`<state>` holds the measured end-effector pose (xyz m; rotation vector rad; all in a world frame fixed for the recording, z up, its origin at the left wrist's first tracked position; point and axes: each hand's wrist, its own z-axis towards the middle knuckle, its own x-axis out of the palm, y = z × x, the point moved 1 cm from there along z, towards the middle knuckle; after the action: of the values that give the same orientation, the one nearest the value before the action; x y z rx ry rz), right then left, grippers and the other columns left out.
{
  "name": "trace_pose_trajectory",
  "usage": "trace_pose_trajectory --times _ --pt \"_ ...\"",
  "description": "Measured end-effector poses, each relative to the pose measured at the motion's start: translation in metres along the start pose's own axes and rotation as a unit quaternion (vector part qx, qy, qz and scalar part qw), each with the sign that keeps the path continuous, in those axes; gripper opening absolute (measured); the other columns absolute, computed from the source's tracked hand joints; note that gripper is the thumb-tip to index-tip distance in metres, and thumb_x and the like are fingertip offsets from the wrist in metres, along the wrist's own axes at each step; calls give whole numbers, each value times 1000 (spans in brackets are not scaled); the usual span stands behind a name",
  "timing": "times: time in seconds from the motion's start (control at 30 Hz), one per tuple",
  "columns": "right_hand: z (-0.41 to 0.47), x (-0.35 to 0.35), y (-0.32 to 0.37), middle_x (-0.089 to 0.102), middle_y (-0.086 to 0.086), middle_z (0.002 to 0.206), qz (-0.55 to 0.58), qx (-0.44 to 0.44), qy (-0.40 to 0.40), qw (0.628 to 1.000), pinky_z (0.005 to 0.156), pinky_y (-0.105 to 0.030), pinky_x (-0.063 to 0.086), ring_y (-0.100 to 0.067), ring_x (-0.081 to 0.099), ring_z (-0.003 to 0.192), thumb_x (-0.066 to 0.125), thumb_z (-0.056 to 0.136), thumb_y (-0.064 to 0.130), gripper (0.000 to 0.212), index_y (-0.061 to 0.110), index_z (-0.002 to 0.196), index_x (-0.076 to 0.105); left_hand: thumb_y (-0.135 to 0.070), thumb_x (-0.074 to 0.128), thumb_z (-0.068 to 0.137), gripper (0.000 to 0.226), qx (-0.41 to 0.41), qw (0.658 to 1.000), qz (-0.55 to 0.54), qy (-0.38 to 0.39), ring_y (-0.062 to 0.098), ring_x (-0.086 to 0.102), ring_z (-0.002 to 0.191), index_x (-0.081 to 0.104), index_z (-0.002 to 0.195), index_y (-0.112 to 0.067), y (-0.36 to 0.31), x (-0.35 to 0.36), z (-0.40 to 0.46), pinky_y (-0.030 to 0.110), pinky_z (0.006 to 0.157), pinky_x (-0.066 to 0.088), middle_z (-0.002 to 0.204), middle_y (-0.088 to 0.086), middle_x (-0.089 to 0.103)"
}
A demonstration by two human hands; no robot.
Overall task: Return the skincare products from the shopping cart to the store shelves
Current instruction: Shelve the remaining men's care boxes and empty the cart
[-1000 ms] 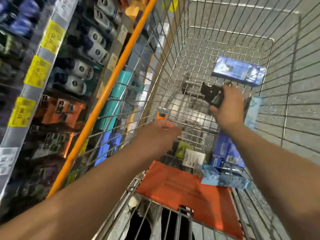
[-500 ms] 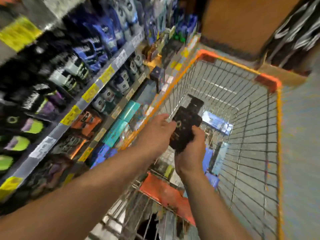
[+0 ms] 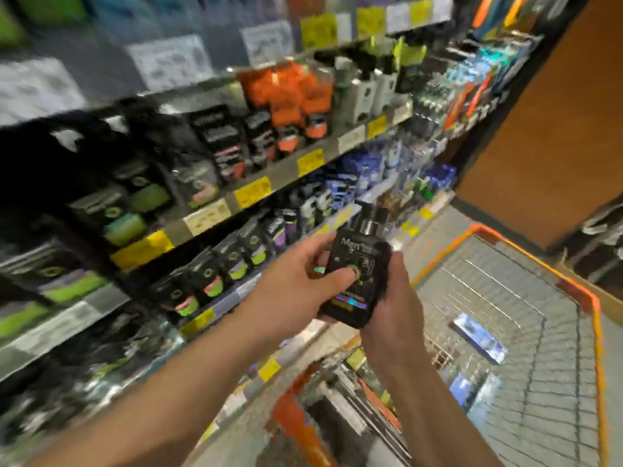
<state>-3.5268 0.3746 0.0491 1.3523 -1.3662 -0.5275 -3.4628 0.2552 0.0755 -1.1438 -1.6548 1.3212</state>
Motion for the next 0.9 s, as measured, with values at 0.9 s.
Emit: trace_pose_trajectory --times 0.9 --pt "-202 433 63 70 15 108 -365 -390 538 652 93 -39 56 -8 67 94 70 96 33 29 38 125 66 -12 78 86 44 250 874 -9 -417 21 74 102 67 124 -31 -109 -311 -306 45 95 57 113 -3 76"
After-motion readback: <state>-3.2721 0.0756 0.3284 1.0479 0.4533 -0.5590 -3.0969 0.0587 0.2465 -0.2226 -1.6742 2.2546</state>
